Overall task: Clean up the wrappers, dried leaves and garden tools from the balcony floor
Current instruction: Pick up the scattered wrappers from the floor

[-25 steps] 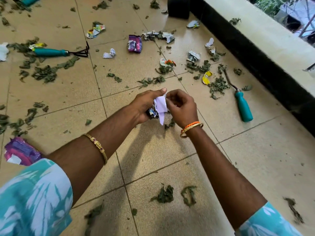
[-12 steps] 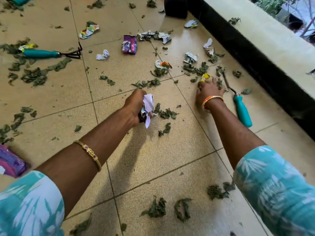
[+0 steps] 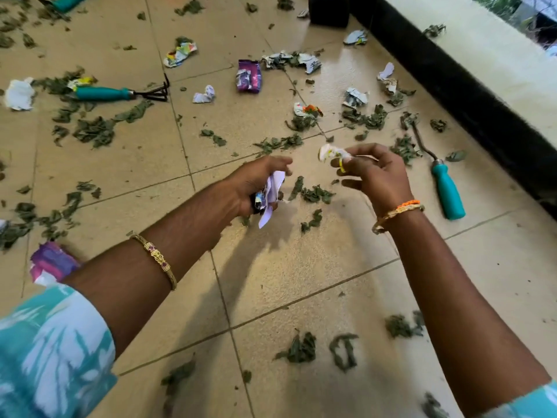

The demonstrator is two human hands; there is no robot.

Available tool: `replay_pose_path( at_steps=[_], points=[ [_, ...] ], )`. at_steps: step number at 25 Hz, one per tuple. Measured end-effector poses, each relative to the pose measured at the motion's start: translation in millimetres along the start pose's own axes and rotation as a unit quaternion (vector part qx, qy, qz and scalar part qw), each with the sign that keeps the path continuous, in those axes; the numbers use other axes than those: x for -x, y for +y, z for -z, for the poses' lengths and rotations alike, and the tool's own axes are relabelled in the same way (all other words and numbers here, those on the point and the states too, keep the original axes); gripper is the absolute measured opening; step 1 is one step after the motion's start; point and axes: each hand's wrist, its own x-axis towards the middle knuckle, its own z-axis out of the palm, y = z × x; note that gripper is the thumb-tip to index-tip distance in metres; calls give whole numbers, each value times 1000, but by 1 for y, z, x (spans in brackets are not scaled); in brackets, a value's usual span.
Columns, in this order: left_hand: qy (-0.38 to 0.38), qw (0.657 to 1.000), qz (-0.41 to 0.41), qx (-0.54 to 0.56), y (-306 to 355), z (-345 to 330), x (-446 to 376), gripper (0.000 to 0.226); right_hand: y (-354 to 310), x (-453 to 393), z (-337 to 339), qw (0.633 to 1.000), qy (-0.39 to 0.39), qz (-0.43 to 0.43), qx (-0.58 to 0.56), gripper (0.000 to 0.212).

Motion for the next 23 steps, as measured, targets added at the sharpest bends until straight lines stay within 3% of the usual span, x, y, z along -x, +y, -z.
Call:
replay_pose_path(
  at_steps=[2, 4, 8, 13, 17, 21, 23],
  points=[
    [-60, 998, 17, 18, -7, 9, 18, 49, -6, 25, -20, 996, -54, -68, -37, 18],
    [-81, 995, 34, 37, -29, 23, 33, 40, -4, 51, -46, 992, -74, -89, -42, 16],
    [36, 997, 41, 59, -84, 51, 78, 23, 12, 103, -92, 989, -110, -102, 11, 7],
    [166, 965, 50, 198, -120, 116, 139, 15, 21, 152, -153, 945, -260, -152, 125, 14],
    [195, 936, 49, 288, -131, 183, 181, 17, 9, 177, -196, 903, -314, -103, 273, 17],
    [214, 912, 36, 347, -139, 232, 218, 50, -1, 190, -246, 863, -328, -3, 383, 19],
    [243, 896, 31, 370, -142, 255, 227, 54, 8, 188, -276, 835, -342, 53, 428, 16]
  ],
)
